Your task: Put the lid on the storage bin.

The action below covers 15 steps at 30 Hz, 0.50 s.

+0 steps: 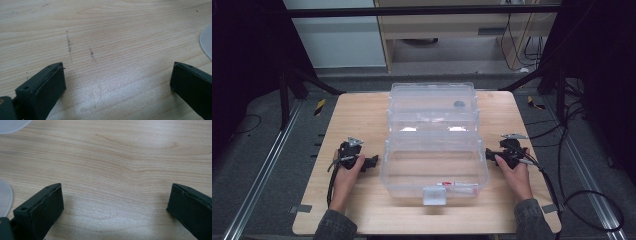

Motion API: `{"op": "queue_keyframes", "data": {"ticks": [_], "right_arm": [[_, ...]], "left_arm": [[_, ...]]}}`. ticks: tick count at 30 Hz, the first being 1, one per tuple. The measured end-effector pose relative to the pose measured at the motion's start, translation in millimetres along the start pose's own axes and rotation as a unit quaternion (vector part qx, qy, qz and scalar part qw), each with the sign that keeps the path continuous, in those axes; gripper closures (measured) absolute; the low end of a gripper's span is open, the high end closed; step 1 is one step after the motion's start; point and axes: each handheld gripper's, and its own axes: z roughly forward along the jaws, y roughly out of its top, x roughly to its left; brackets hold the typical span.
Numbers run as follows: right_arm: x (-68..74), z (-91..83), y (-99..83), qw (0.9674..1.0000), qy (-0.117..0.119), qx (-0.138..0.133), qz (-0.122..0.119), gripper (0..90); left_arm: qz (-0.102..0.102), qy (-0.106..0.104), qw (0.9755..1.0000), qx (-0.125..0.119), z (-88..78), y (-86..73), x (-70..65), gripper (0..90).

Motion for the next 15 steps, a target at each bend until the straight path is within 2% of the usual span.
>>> {"op": "queue_keyframes", "data": {"ticks": [4,8,11,13,14,15], "right_arm": [[-2.6,1.7,1.6,0.9998,0.012,0.0,-0.013,0.3],[-1.8,1.1,1.0,0.9999,0.012,0.0,-0.012,0.3],[-0.8,-0.1,-0.1,0.9996,0.019,0.0,-0.018,0.5],[-0.8,-0.4,-0.3,0.9995,0.023,0.0,-0.02,0.6],[-0.9,-1.0,-1.0,0.9992,0.029,-0.001,-0.027,1.0],[-0.9,-1.0,-1.0,0.9992,0.029,-0.001,-0.027,1.0]], "left_arm": [[0.003,-0.002,1.0,0.0,-0.3,-0.3,0.4,0.0],[0.008,-0.007,0.9999,0.0,-1.4,-1.3,0.4,0.0],[0.017,-0.012,0.9998,-0.003,-4.0,-2.5,-0.3,1.1],[0.019,-0.012,0.9997,-0.006,-5.0,-2.4,-0.6,3.4],[0.031,-0.005,0.9994,-0.016,-11.9,0.0,-1.5,3.2],[0.031,-0.005,0.9994,-0.016,-11.9,0.0,-1.5,3.2]]}}
